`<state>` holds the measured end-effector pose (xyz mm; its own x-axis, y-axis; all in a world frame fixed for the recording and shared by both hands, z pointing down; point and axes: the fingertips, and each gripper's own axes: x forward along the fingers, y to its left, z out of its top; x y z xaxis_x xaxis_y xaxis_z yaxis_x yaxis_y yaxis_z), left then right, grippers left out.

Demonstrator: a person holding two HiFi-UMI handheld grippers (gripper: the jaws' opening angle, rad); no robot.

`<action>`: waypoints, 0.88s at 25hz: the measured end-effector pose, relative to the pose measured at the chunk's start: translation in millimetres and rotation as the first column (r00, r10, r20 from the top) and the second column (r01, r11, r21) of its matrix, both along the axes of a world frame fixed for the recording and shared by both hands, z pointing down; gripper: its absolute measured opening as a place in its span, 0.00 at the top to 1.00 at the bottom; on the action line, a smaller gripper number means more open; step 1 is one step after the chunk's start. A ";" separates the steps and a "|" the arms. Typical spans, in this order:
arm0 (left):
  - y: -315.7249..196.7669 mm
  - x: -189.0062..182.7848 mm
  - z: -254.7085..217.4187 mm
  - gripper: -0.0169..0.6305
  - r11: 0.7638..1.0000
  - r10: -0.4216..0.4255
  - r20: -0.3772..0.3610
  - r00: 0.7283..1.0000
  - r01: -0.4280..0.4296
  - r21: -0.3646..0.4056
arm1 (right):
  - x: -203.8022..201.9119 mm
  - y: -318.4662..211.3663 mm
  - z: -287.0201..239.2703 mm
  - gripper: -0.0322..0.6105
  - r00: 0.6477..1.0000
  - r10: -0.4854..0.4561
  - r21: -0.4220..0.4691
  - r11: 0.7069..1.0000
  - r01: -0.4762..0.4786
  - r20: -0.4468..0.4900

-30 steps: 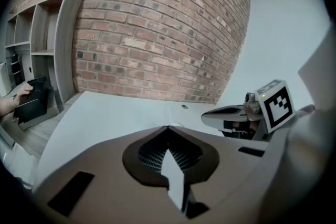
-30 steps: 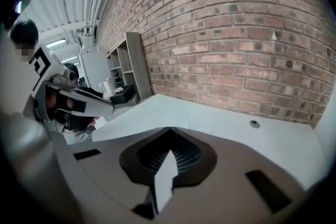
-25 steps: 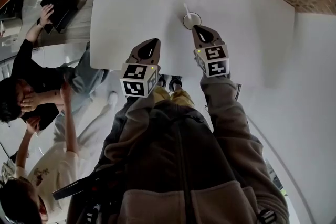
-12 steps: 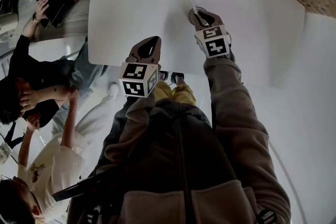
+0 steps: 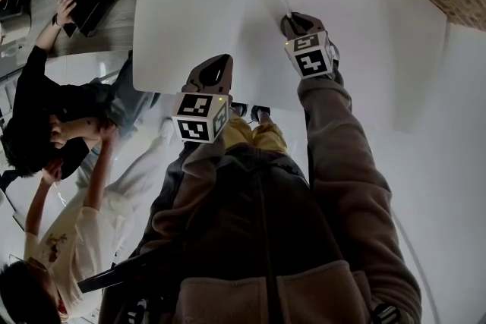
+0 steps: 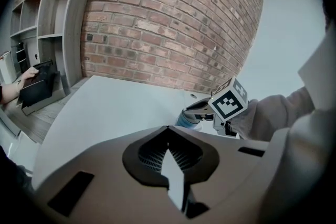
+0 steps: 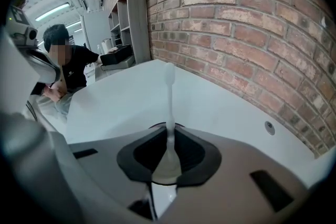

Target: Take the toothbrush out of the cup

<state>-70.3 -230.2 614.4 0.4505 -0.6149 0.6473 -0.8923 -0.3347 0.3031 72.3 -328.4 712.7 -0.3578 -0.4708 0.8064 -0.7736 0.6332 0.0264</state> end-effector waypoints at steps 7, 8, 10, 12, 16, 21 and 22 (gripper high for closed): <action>-6.3 2.6 -25.2 0.97 0.998 0.004 -0.008 1.000 -0.004 0.056 | 0.8 7.6 -59.1 0.88 0.996 0.035 0.102 0.994 -0.044 0.081; -6.7 4.7 -31.1 0.97 0.998 0.007 -0.010 1.000 -0.007 0.068 | 2.1 11.3 -71.4 0.88 0.994 0.049 0.118 0.991 -0.061 0.099; -7.8 9.0 -44.1 0.97 0.995 0.015 -0.013 1.000 -0.014 0.096 | 5.2 19.0 -97.4 0.88 0.988 0.078 0.153 0.983 -0.098 0.136; -12.5 13.8 -60.4 0.97 0.990 0.025 -0.019 1.000 -0.023 0.137 | 10.2 23.2 -124.5 0.88 0.980 0.107 0.196 0.971 -0.139 0.168; -23.4 21.8 -108.6 0.97 0.967 0.045 -0.040 0.998 -0.034 0.252 | 16.0 31.8 -184.8 0.88 0.958 0.151 0.275 0.936 -0.218 0.245; -31.2 30.0 -174.7 0.97 0.916 0.064 -0.049 0.997 -0.040 0.399 | 17.1 50.2 -253.1 0.88 0.936 0.156 0.358 0.894 -0.270 0.317; -32.8 31.2 -187.8 0.97 0.904 0.068 -0.049 0.996 -0.041 0.425 | 17.2 53.4 -266.9 0.88 0.932 0.154 0.375 0.884 -0.278 0.328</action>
